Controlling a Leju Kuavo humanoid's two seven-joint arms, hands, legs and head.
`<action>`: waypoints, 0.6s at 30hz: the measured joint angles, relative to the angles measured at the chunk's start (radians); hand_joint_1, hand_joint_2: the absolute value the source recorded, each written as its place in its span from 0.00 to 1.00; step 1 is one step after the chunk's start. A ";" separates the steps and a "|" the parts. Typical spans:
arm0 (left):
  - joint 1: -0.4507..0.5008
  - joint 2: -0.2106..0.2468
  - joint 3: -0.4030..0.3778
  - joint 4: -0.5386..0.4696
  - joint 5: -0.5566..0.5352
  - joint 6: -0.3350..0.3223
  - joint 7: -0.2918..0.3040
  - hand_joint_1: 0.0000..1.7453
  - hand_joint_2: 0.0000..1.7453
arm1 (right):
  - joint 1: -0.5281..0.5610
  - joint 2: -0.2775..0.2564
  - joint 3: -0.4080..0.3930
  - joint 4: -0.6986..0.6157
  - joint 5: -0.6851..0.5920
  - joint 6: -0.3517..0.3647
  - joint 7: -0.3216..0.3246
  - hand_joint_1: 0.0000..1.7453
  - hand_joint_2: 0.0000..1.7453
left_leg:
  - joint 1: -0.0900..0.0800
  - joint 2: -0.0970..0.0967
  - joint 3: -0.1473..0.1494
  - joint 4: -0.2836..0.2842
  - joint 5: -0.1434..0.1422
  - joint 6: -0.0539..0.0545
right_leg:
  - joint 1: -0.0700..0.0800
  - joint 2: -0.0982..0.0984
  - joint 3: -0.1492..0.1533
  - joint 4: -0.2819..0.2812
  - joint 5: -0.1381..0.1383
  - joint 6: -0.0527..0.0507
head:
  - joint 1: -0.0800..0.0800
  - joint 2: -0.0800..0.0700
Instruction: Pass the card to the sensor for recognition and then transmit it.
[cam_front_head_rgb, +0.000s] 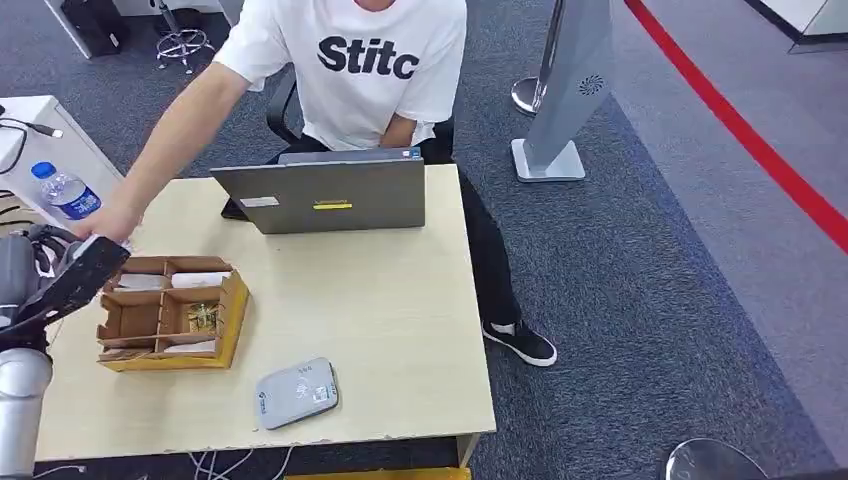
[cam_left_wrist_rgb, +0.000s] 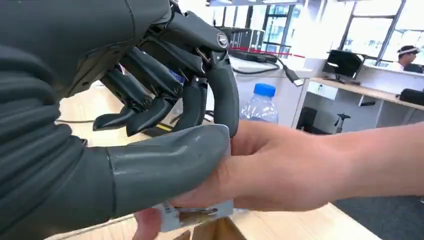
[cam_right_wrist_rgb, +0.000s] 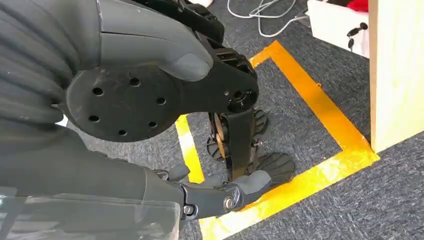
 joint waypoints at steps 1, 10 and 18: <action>-0.004 0.000 -0.004 0.002 -0.001 0.002 0.000 0.46 1.00 | 0.000 0.000 0.000 0.000 0.000 -0.002 0.000 0.00 1.00 | 0.000 0.000 0.000 0.000 0.000 0.000 | 0.000 0.000 0.000 0.000 0.000 0.000 | 0.000 0.000; -0.009 -0.007 -0.013 0.007 -0.003 0.015 -0.008 0.00 1.00 | 0.000 0.000 0.000 0.000 0.000 -0.006 0.001 0.00 1.00 | 0.000 0.001 0.000 0.000 0.000 0.000 | 0.000 0.001 0.000 0.000 0.000 0.000 | 0.000 0.000; 0.006 -0.029 -0.013 -0.051 0.071 0.063 -0.064 0.00 1.00 | 0.000 0.000 0.000 0.000 -0.014 -0.019 0.000 0.00 1.00 | 0.000 0.001 0.000 0.000 0.000 0.000 | 0.000 0.001 0.000 0.000 0.000 0.000 | 0.000 0.000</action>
